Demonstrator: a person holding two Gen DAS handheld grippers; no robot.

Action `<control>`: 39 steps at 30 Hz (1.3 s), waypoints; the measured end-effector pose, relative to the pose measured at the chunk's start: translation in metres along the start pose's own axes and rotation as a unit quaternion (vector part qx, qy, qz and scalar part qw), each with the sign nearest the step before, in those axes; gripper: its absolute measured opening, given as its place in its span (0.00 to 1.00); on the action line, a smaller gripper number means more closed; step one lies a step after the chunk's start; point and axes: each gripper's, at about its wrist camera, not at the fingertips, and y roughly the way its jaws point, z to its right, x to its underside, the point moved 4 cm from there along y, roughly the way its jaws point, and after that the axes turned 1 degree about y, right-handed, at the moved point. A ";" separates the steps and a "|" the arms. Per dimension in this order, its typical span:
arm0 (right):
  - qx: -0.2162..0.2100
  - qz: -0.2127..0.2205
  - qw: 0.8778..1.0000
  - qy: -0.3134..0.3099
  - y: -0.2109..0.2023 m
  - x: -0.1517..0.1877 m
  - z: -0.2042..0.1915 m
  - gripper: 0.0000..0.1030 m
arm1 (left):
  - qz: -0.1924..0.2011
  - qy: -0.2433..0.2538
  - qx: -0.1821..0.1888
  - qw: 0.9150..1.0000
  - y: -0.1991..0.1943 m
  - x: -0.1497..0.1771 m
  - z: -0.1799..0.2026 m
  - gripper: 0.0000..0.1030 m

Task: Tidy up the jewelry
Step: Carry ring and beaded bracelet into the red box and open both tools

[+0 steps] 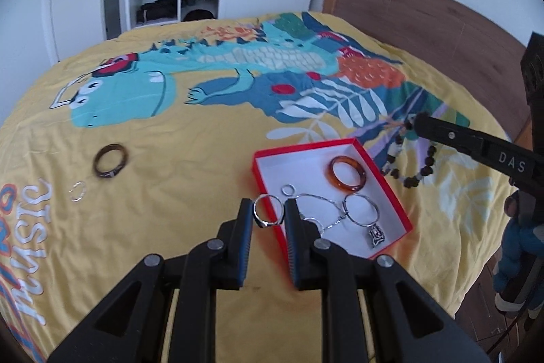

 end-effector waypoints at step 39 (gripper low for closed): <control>-0.022 -0.098 0.993 0.054 0.152 0.048 0.071 0.10 | -0.101 0.023 -0.009 0.995 0.167 0.021 0.036 0.18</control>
